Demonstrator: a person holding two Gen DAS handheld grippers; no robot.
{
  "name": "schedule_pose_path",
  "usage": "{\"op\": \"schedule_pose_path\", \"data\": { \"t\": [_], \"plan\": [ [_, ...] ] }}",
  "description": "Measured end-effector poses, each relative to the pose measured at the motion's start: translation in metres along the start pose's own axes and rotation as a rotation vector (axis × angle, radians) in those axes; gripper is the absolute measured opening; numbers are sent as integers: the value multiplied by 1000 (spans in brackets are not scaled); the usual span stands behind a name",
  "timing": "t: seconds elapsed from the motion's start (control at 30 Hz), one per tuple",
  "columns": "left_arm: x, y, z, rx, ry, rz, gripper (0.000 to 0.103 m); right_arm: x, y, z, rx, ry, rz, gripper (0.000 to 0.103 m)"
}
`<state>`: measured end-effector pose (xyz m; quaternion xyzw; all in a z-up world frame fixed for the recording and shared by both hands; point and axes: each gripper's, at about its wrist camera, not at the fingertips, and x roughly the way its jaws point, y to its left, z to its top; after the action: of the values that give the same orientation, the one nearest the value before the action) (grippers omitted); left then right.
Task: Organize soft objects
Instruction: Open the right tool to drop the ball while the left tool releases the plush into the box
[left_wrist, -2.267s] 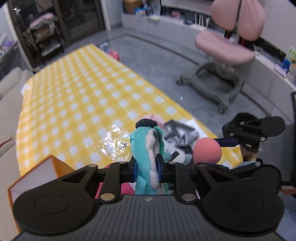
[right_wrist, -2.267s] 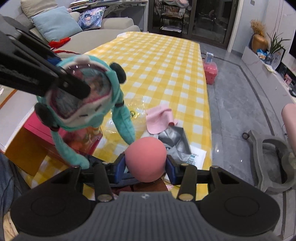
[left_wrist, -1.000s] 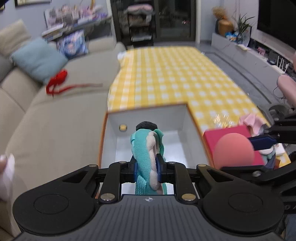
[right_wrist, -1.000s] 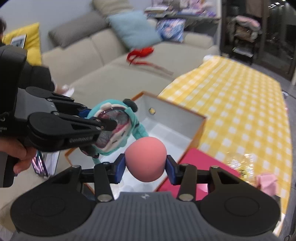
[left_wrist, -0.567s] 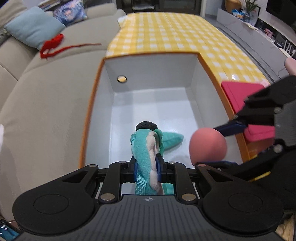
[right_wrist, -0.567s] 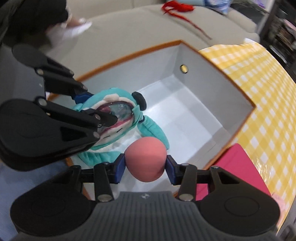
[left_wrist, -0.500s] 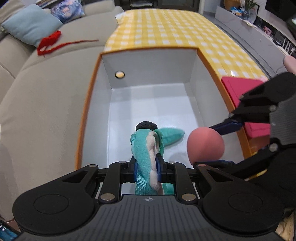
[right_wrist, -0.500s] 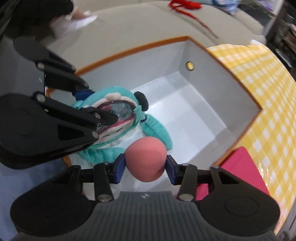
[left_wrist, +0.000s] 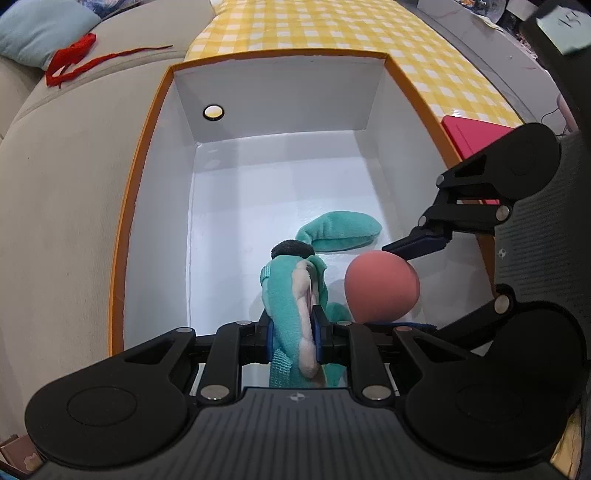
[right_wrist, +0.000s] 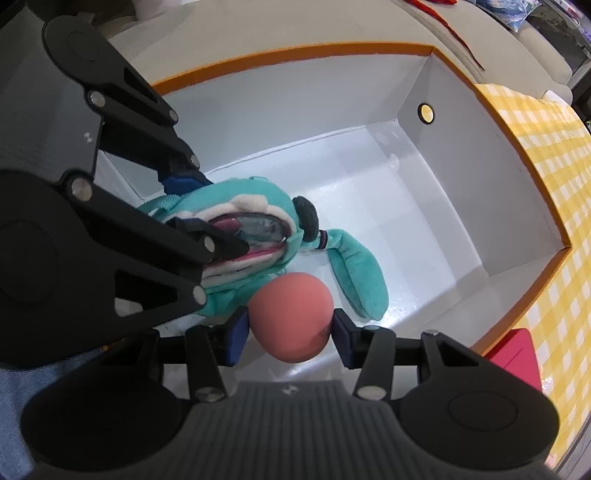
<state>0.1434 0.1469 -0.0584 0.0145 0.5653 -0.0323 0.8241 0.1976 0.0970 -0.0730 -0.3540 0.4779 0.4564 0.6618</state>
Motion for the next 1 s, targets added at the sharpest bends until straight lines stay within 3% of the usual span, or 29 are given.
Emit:
{"op": "schedule_pose_path", "data": {
  "t": [0.23,0.37,0.5,0.67,1.0],
  "plan": [
    [-1,4,2,-43,-6,13,28,3,1,0,2,11,-2,50],
    [-16,5,3,-56,-51,48,44,-4,3,-2,-7,-2,-21,58],
    [-32,3,5,-61,-95,93,48,-18,3,-5,1,-36,-39,65],
    [-53,-13,3,-75,-170,99,55,-42,3,-18,35,-96,-69,66],
    [-90,-63,-6,-50,-363,46,56,-106,2,-77,242,-287,-191,68]
  ]
}}
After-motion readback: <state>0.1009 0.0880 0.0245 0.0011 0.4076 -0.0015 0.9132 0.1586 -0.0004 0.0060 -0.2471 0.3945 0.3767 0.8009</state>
